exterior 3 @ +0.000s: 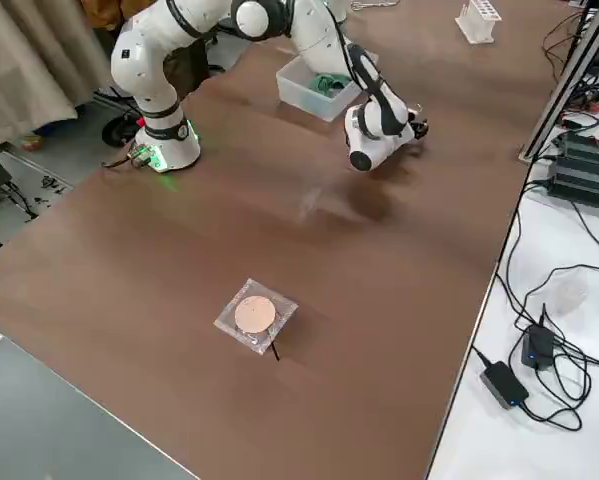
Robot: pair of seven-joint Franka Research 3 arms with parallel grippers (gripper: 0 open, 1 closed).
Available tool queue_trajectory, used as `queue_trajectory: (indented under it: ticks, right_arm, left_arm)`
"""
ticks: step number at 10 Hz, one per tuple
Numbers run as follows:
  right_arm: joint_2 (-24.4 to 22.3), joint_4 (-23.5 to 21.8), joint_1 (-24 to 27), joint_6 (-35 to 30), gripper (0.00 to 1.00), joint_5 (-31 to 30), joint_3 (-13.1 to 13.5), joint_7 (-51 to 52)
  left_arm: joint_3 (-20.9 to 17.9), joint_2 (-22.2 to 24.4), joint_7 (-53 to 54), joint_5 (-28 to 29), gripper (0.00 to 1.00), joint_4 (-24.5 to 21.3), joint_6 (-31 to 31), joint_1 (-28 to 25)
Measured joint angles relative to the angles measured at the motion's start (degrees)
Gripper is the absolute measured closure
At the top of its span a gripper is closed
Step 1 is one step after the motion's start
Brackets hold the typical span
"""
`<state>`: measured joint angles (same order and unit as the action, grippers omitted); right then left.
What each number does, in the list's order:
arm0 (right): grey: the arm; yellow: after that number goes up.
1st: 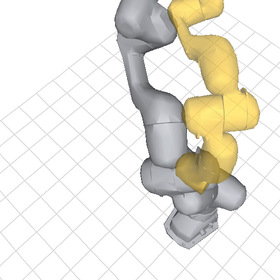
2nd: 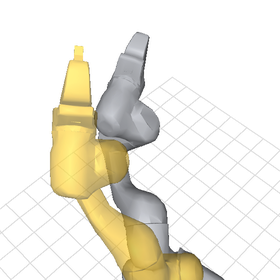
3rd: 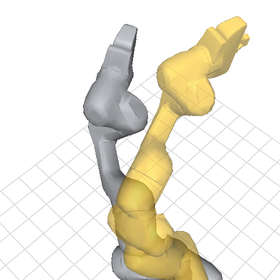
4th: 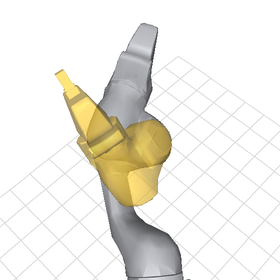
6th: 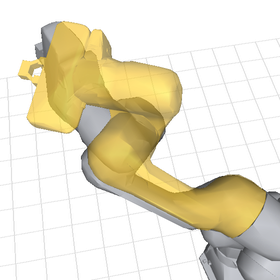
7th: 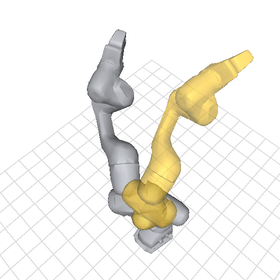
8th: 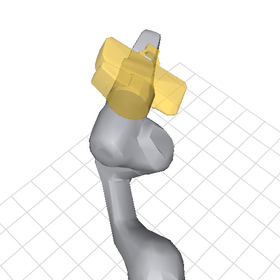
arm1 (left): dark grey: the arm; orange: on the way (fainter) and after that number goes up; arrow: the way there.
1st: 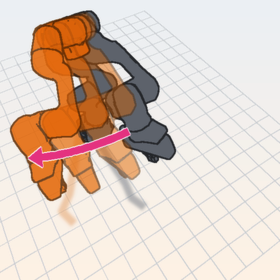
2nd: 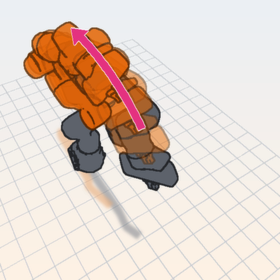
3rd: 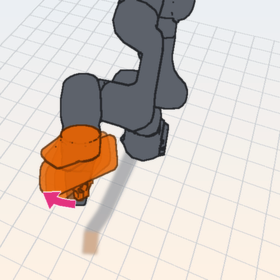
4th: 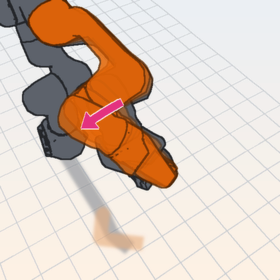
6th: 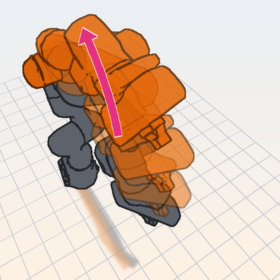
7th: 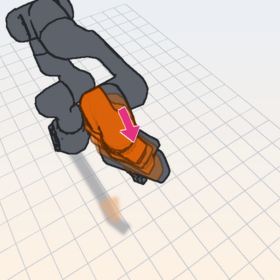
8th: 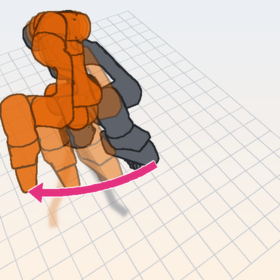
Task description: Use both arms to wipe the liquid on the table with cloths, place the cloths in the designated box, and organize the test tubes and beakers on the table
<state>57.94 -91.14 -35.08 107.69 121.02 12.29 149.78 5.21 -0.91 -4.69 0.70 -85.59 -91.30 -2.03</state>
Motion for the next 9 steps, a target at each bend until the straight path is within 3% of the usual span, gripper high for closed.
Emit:
queue_trajectory:
  ticks: [2,6,7,9]
  right_arm:
    - [0.20,0.67,-0.55,0.66,0.01,0.56,-0.30,0.42]
    - [1.03,2.75,-0.91,3.72,0.07,0.64,-0.81,0.48]
    - [1.39,3.23,-0.97,4.19,0.17,0.68,-1.05,0.49]
    - [1.74,3.63,-0.99,4.62,0.50,0.91,-1.15,0.46]
  left_arm:
    - [1.66,-0.23,-1.38,-1.65,0.01,-0.05,2.17,0.27]
    - [1.38,-1.55,-1.43,-3.36,0.01,-0.88,1.58,1.34]
    - [1.22,-1.55,-1.43,-3.36,0.01,-0.88,1.51,1.35]
    - [0.95,-1.59,-1.44,-3.36,0.01,-0.90,0.87,1.82]
